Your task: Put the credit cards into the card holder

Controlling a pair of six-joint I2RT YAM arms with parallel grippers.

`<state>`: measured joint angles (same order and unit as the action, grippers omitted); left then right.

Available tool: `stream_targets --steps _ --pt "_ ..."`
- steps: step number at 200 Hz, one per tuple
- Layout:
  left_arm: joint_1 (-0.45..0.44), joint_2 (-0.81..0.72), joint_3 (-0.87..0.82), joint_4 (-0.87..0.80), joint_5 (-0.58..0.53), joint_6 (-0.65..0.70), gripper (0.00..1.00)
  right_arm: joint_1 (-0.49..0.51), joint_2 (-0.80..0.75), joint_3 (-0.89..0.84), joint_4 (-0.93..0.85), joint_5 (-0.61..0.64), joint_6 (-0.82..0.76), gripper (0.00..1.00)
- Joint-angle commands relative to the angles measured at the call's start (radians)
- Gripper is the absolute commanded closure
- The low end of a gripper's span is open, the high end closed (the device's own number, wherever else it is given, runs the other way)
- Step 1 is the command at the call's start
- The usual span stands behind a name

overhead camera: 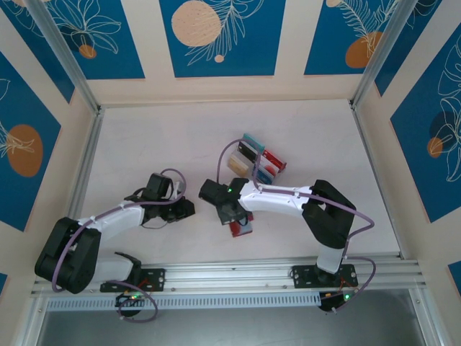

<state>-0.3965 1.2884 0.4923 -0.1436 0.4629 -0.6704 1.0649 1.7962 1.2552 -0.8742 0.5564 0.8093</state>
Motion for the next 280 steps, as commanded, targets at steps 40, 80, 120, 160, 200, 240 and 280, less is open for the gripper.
stream_targets --steps 40,80,120,160,200,240,280 --pt "0.012 0.001 0.022 -0.019 0.005 0.018 0.82 0.015 0.126 0.119 -0.095 0.051 0.0 0.85" --pt "0.012 0.002 0.023 -0.019 0.003 0.017 0.82 -0.009 0.063 0.019 0.14 -0.214 -0.079 0.6" --pt "0.012 0.013 0.023 -0.009 0.01 0.016 0.82 -0.047 -0.003 -0.064 0.289 -0.398 -0.114 0.45" --pt "0.012 -0.016 0.026 -0.02 0.012 0.008 0.82 -0.102 -0.01 -0.144 0.401 -0.534 -0.111 0.36" --pt "0.012 -0.043 0.054 -0.036 0.039 -0.003 0.82 -0.133 0.02 -0.197 0.497 -0.635 -0.107 0.29" --pt "0.004 -0.058 0.084 -0.05 0.062 0.001 0.81 -0.163 0.034 -0.25 0.588 -0.715 -0.082 0.23" --pt "-0.056 0.002 0.123 -0.017 0.084 -0.007 0.93 -0.224 0.037 -0.311 0.664 -0.732 -0.028 0.32"
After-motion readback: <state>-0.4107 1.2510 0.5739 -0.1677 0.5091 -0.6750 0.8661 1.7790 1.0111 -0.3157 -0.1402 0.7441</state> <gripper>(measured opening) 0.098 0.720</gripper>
